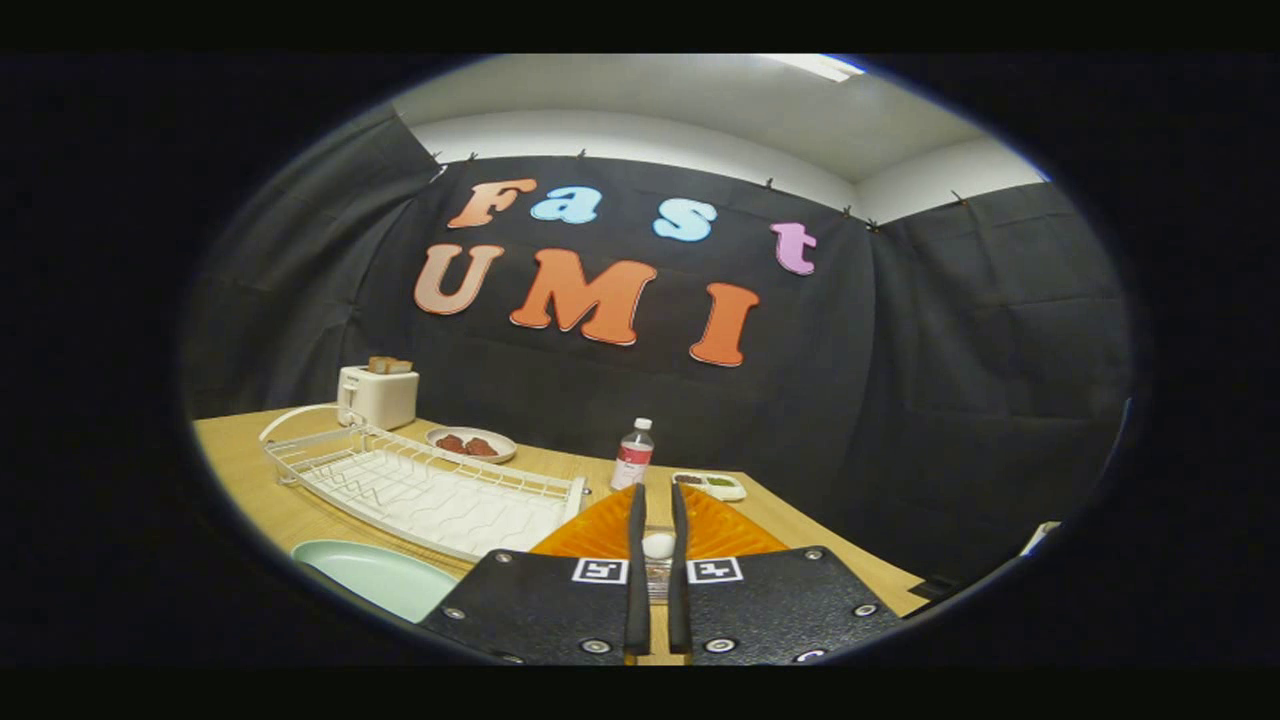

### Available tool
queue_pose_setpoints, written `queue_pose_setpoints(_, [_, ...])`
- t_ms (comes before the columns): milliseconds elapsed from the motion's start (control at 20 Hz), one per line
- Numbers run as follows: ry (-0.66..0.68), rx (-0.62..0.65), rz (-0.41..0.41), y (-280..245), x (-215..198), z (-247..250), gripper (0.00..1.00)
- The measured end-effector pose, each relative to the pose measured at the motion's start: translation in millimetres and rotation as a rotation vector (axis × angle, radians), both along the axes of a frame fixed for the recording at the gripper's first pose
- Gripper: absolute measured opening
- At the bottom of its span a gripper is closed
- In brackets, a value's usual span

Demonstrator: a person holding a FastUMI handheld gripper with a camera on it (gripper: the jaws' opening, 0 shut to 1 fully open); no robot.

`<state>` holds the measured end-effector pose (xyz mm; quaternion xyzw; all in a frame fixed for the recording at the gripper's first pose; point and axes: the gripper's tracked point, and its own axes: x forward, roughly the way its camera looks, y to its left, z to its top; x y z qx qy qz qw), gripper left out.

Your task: Take the plate from the dish rack, then take the spoon from the basket and place it into the plate.

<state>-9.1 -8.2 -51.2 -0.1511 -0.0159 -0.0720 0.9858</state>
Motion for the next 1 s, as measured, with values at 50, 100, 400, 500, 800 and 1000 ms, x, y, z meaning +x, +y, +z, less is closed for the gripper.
queue_pose_setpoints(50, [-0.003,0.003,0.008,5,-7,3,0.07])
queue_pose_setpoints(100, [-0.008,0.004,0.015,8,-13,5,0.07])
queue_pose_setpoints(400, [-0.021,0.028,0.091,43,-54,10,0.07])
queue_pose_setpoints(500, [-0.014,0.039,0.136,62,-66,5,0.07])
queue_pose_setpoints(800, [0.013,0.061,0.237,105,-89,-14,0.07])
queue_pose_setpoints(1000, [0.016,0.077,0.323,132,-94,-25,0.07])
